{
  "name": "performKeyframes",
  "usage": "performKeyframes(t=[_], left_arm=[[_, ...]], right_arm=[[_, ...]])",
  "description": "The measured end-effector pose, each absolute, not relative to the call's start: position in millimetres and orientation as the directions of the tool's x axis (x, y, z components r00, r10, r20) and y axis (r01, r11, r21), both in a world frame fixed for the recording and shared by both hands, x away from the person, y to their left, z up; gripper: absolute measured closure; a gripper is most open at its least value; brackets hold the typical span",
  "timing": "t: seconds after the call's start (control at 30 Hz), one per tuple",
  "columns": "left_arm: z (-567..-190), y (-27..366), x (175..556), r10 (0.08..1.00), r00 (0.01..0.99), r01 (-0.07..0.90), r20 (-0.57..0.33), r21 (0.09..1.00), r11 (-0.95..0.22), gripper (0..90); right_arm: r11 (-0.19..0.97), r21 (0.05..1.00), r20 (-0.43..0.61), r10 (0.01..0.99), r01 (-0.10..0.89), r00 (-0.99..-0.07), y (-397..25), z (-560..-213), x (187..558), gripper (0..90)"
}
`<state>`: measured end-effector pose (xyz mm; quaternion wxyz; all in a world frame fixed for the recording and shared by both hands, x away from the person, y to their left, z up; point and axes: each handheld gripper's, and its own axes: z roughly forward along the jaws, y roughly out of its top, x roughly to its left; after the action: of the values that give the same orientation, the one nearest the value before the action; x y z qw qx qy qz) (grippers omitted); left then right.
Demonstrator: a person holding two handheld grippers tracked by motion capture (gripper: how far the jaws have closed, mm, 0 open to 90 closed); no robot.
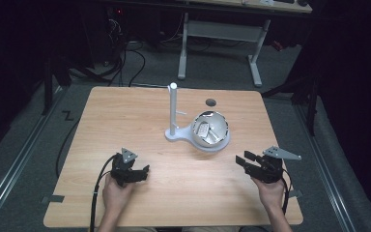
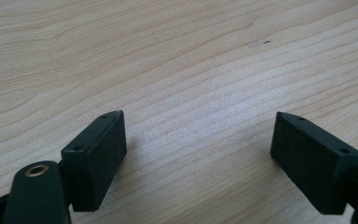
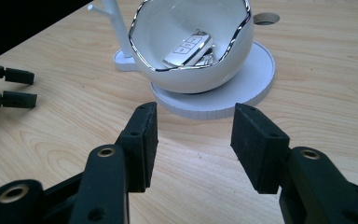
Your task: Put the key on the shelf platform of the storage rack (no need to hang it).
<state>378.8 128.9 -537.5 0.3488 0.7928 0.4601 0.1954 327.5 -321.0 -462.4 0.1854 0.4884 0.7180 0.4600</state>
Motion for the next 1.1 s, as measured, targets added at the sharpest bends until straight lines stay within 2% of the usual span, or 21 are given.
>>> performKeyframes(t=[1.1], left_arm=[[-537.5,128.9,378.8,0.866,0.500,0.593,-0.011,0.733,-0.333,18.7]], right_arm=[[0.148,0.821,0.164,0.863,0.551,-0.477,-299.9,-483.2,331.5,51.5]])
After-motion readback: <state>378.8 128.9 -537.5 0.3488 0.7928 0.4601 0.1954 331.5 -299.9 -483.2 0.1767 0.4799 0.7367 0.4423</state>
